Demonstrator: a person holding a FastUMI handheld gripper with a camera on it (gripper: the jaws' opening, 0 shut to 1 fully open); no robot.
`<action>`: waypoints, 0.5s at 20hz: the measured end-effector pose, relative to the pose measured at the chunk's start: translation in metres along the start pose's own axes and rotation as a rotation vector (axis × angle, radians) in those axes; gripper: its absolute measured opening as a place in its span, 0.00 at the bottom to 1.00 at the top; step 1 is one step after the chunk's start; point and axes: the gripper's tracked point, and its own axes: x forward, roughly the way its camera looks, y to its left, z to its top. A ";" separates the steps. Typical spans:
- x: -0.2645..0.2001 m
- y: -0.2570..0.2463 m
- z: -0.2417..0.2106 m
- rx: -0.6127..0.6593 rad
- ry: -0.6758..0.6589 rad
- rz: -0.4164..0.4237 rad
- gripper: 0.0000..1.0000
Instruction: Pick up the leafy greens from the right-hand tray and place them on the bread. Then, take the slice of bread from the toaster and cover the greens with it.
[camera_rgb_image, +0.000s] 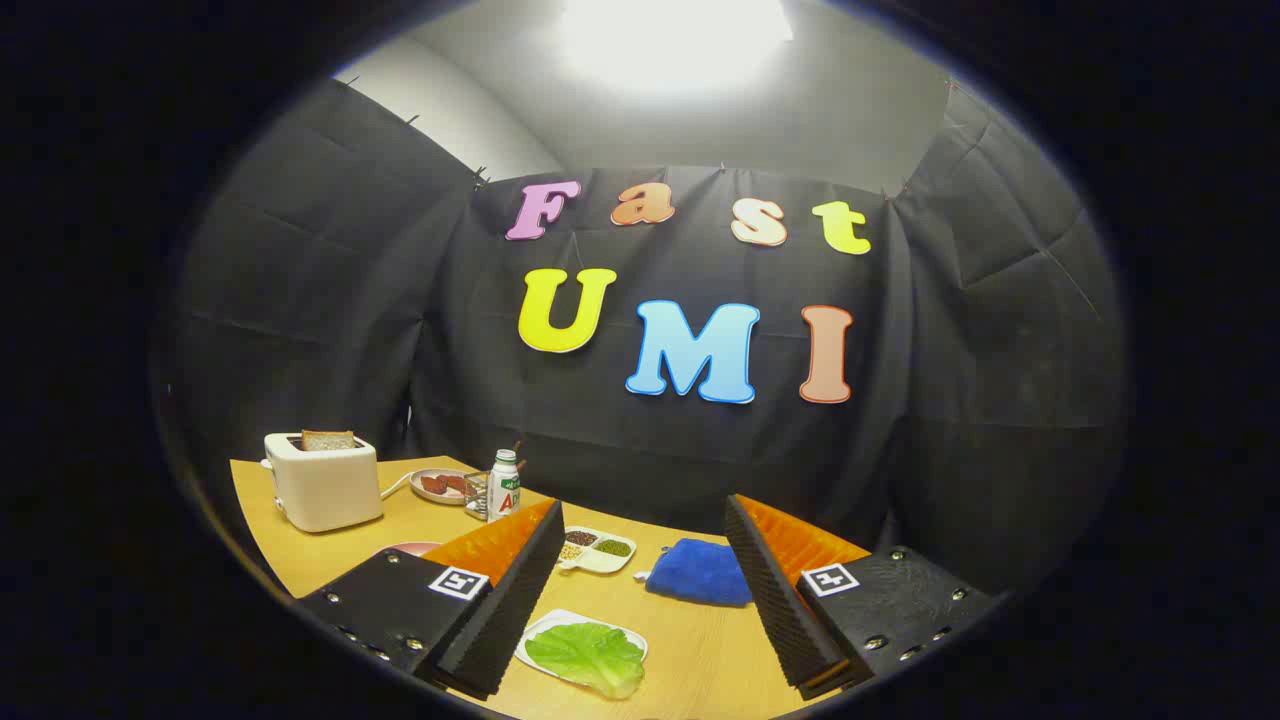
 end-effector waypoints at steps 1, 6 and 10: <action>0.007 0.006 -0.002 -0.003 0.009 0.006 0.98; 0.037 0.021 -0.024 -0.014 0.070 0.017 0.96; 0.057 0.023 -0.052 -0.016 0.136 0.009 0.96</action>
